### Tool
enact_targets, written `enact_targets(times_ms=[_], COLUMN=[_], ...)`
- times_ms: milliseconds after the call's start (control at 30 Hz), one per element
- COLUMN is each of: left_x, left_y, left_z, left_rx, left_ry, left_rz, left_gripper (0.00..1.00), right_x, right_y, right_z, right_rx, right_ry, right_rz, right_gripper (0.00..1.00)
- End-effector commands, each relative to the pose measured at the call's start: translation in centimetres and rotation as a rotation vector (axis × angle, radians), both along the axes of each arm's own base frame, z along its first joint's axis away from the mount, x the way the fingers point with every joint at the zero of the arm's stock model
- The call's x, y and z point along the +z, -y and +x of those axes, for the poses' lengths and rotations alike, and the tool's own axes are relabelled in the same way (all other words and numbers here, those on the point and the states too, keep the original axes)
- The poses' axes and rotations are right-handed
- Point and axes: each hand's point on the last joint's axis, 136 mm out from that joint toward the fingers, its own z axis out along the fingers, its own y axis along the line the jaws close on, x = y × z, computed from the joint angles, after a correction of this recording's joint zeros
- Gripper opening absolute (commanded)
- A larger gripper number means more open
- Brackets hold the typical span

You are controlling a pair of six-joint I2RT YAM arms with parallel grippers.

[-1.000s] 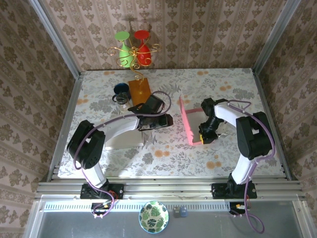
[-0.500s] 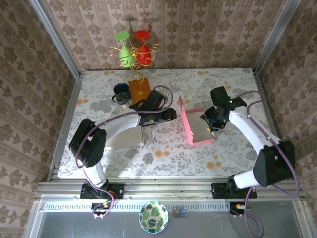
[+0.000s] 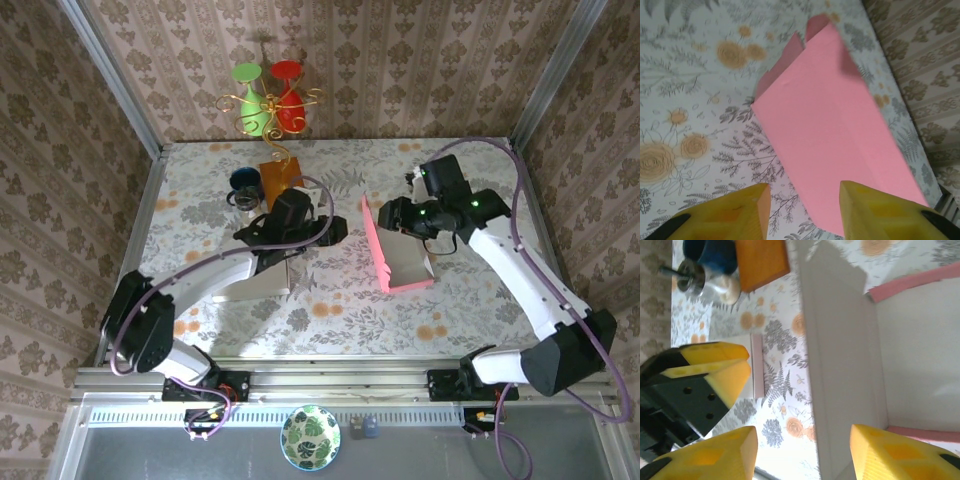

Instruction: Fold the paper box

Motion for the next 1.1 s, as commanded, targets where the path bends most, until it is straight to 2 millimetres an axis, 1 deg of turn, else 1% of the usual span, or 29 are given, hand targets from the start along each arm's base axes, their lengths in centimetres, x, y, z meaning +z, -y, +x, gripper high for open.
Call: enact_targets(times_ms=[0,133,267,333,500,600,633,700,967,1067], left_x=[2.1,4.1,5.8,6.4,6.0,5.9,5.9,5.8,5.8,5.7], left_y=[-0.6,-1.2,-2.3,-2.8,-3.7,-3.7,-3.7,-3.6,-3.5,-3.5], left_z=[0.2,-1.3,-2.6,-3.1,-3.4,-3.4,-3.4,-3.4,-3.7,-3.8], left_rx=[-0.003,-0.048,-0.072,-0.073,-0.052,-0.048,-0.048,-0.047,-0.065,-0.067], left_ry=[0.119,0.200,0.297,0.323,0.313,0.307,0.305,0.301,0.304,0.301], left_rz=[-0.014,-0.044,-0.073,-0.082,-0.057,-0.058,-0.058,-0.055,-0.036,-0.031], left_gripper=[0.40,0.41,0.42,0.42,0.42,0.42,0.42,0.42,0.42,0.42], right_x=[-0.8,-2.4,-3.0,-3.1,-4.0,-4.5,-4.5,-4.5,-3.2,-2.7], right_y=[-1.6,-2.0,-1.7,-2.0,-2.8,-3.0,-3.1,-3.2,-3.2,-3.0], right_z=[-0.8,-0.4,0.4,0.7,1.6,2.3,2.5,3.0,4.9,5.4], right_rx=[0.133,0.164,0.151,0.155,0.155,0.131,0.122,0.097,-0.068,-0.120], right_ry=[-0.042,-0.119,-0.137,-0.139,-0.155,-0.164,-0.165,-0.163,-0.126,-0.110], right_rz=[-0.040,-0.120,-0.193,-0.190,-0.195,-0.201,-0.198,-0.193,-0.132,-0.120], right_gripper=[0.54,0.53,0.52,0.51,0.47,0.38,0.34,0.31,0.06,0.00])
